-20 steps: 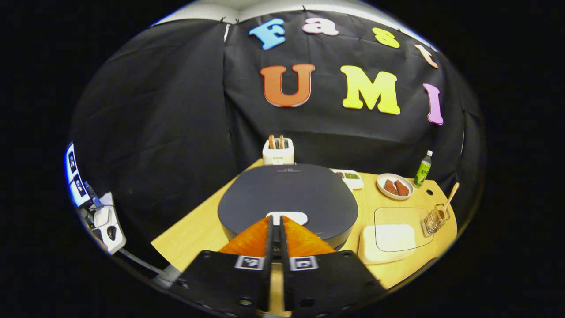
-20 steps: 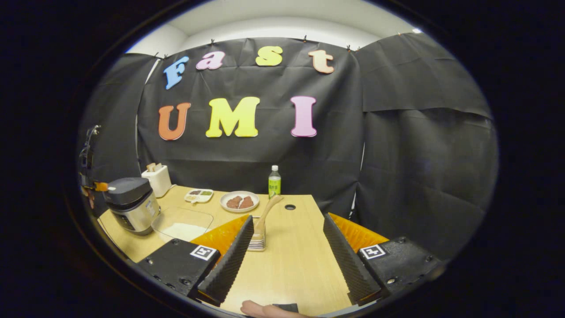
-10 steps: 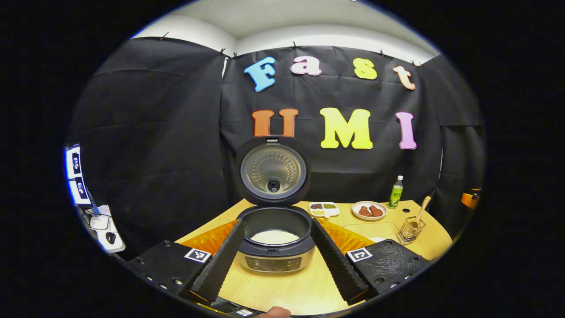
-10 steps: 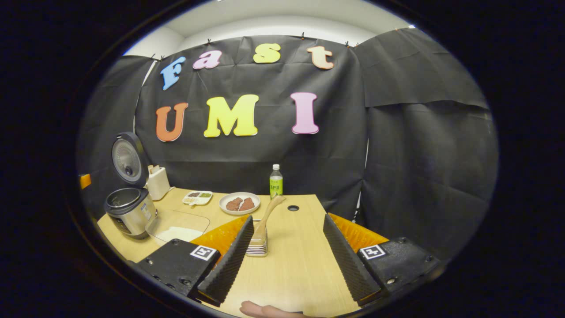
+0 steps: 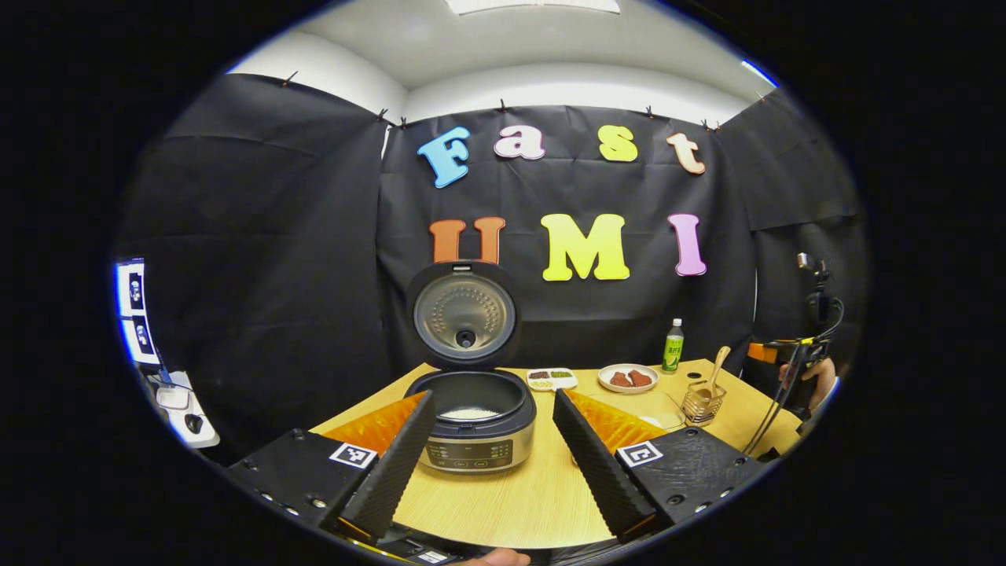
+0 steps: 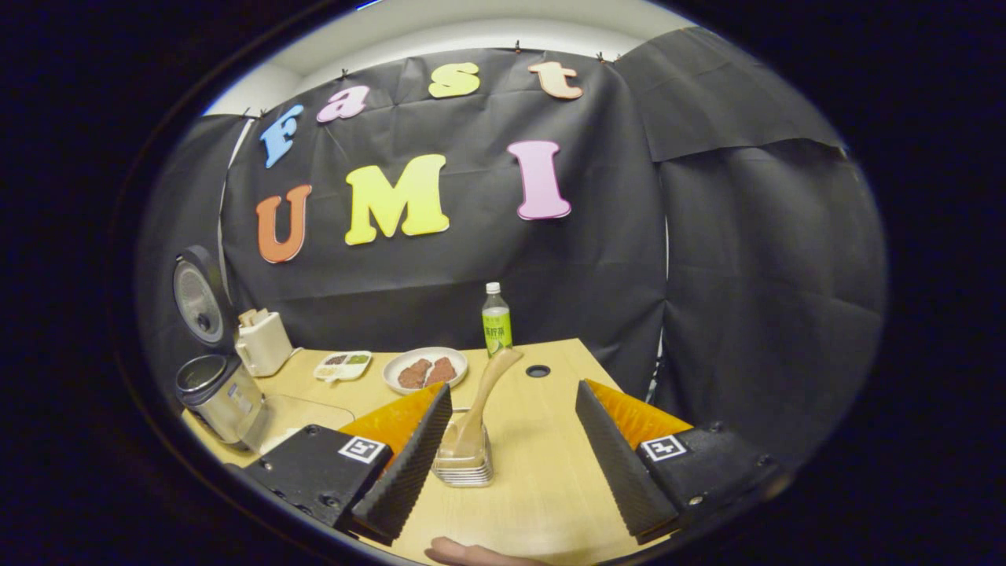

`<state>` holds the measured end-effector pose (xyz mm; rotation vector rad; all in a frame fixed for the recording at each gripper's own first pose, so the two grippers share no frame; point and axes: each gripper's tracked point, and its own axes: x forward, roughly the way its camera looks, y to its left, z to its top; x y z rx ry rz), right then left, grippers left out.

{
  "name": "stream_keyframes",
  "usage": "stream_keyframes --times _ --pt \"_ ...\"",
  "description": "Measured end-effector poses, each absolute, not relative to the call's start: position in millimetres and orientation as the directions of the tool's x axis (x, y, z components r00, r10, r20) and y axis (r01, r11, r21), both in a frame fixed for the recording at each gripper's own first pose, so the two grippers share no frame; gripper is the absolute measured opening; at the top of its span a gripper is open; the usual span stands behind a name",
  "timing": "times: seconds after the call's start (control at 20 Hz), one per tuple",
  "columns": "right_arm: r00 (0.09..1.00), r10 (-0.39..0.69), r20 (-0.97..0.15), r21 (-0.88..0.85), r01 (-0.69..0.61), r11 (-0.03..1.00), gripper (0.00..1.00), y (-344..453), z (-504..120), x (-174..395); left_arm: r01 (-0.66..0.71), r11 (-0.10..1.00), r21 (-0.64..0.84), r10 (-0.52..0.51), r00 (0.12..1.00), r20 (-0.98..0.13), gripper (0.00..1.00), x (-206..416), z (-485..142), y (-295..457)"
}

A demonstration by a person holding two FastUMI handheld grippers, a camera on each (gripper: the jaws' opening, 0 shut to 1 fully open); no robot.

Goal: Close the left gripper, press the button to open the rice cooker; take a wooden spoon from the chopstick holder with the right hand, scoop a spoonful of rice and pour it into the rice cooker, then put the wooden spoon back into the chopstick holder.

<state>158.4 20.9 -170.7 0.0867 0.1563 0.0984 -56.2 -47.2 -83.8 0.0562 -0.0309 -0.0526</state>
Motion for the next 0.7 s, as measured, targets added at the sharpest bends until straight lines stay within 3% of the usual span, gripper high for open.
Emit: stream_keyframes --times 0.35,0.55,0.65,0.7 --pt "0.954 0.170 -0.249 0.105 -0.148 0.983 1.00 42.6 -222.9 231.7 0.021 0.999 -0.035 -0.020 1.000 0.020 0.96 -69.7 -105.3 -26.0" --pt "0.940 0.182 -0.287 0.149 -0.144 0.978 1.00 49.5 -240.4 264.9 -0.050 0.999 0.007 0.049 0.997 0.060 0.97 -70.7 -96.9 -3.7" --pt "0.944 0.161 -0.289 0.138 -0.125 0.982 0.98 45.8 -242.2 279.7 -0.051 0.998 0.022 0.049 0.996 0.070 0.97 -71.2 -96.3 -6.0" --pt "0.928 0.205 -0.311 0.169 -0.159 0.973 0.90 54.2 -247.3 281.0 -0.038 0.999 0.014 0.037 0.997 0.068 0.97 -70.9 -96.6 -8.9"
